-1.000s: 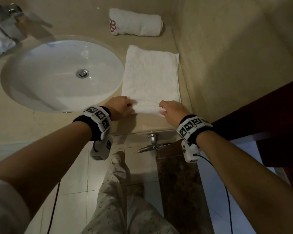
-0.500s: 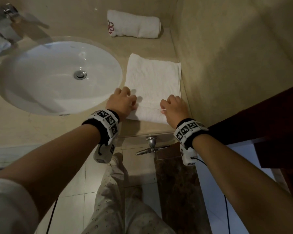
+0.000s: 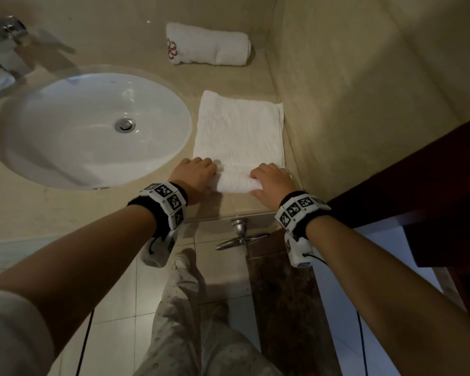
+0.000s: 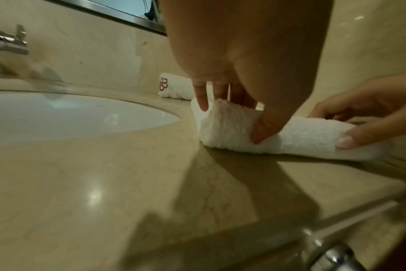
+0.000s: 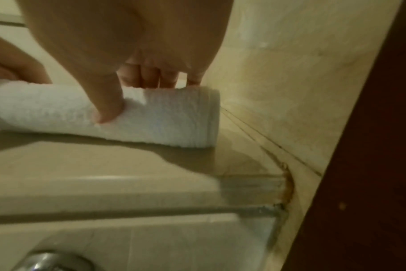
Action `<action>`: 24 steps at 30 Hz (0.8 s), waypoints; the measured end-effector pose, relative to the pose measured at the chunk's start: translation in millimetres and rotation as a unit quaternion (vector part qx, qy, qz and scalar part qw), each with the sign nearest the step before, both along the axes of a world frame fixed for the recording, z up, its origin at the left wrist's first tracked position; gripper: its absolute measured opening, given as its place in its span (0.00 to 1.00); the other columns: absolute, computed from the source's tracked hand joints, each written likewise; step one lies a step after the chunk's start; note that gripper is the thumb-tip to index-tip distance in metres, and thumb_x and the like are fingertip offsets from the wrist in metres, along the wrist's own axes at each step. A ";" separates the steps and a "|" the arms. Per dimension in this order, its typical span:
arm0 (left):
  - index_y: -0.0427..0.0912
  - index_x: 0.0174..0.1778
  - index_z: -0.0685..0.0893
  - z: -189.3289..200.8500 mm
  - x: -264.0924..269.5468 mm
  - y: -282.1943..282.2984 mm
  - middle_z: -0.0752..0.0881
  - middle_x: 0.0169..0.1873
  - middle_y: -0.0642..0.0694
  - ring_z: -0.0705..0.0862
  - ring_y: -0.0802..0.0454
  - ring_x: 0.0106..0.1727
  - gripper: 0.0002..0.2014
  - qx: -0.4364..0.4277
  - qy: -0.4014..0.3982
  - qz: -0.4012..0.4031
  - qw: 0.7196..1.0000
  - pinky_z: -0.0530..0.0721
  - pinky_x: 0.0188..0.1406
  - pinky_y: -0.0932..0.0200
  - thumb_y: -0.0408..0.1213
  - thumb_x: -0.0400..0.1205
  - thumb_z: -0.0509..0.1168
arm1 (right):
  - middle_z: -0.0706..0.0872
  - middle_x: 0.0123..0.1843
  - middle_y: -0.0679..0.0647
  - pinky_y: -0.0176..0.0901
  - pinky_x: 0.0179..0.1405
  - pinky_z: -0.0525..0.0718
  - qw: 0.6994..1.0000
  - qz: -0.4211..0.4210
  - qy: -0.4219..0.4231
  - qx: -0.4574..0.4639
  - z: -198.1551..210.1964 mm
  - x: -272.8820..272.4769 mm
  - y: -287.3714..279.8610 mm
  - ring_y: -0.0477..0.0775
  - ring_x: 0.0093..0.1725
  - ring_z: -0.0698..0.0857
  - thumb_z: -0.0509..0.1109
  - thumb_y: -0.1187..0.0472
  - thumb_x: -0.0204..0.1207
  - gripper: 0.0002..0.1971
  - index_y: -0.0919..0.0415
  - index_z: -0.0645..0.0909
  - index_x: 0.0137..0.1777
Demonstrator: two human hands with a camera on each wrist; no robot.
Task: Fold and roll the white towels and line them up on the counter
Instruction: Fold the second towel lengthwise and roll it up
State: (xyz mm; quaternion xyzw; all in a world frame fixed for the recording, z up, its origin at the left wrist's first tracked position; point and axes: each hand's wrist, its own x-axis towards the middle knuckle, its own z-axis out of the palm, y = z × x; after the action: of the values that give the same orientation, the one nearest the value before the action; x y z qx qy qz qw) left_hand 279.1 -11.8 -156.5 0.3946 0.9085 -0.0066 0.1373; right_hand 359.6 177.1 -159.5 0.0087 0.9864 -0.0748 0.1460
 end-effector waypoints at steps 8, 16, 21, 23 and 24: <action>0.44 0.70 0.75 8.8 -0.3 -6.0 0.72 0.69 0.43 0.67 0.42 0.70 0.19 0.025 -0.112 0.042 0.992 0.67 0.69 0.48 0.44 0.84 0.57 | 0.74 0.73 0.53 0.50 0.73 0.62 0.997 0.000 -0.073 0.032 12.8 2.0 1.7 0.55 0.73 0.69 0.55 0.50 0.84 0.21 0.55 0.69 0.75; 0.40 0.62 0.80 5.6 -11.3 -5.1 0.80 0.61 0.37 0.76 0.39 0.62 0.25 0.053 -0.137 0.081 0.986 0.71 0.60 0.50 0.49 0.83 0.45 | 0.82 0.62 0.57 0.46 0.58 0.76 0.980 -0.111 -0.096 -0.131 13.3 -10.7 12.9 0.60 0.60 0.80 0.61 0.51 0.82 0.14 0.58 0.74 0.63; 0.40 0.62 0.73 -0.7 -15.8 1.1 0.82 0.55 0.36 0.79 0.39 0.52 0.13 0.128 -0.169 0.133 0.968 0.74 0.51 0.50 0.41 0.84 0.54 | 0.85 0.55 0.59 0.51 0.58 0.81 0.968 -0.144 -0.062 -0.198 10.0 -21.1 17.9 0.62 0.58 0.82 0.66 0.56 0.79 0.12 0.61 0.80 0.58; 0.42 0.62 0.73 -2.5 -17.4 4.7 0.78 0.60 0.39 0.76 0.39 0.59 0.13 0.133 -0.124 0.128 0.975 0.73 0.56 0.47 0.37 0.82 0.56 | 0.85 0.55 0.62 0.51 0.58 0.81 0.967 -0.148 -0.042 -0.201 10.2 -25.2 19.4 0.61 0.56 0.82 0.67 0.56 0.79 0.12 0.62 0.81 0.57; 0.42 0.62 0.75 -2.9 -19.0 6.8 0.76 0.63 0.40 0.73 0.39 0.62 0.13 0.136 -0.090 0.129 0.978 0.73 0.57 0.46 0.36 0.81 0.57 | 0.84 0.55 0.61 0.50 0.56 0.80 0.969 -0.150 -0.025 -0.193 9.2 -28.0 20.0 0.59 0.55 0.81 0.67 0.56 0.79 0.12 0.63 0.81 0.57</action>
State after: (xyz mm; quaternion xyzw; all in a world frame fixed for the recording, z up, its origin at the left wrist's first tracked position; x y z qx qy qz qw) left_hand 260.1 -5.0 -159.4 0.2885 0.9281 0.1700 0.1630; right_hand 331.6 197.1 -150.3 0.1306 0.9367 -0.2847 0.1565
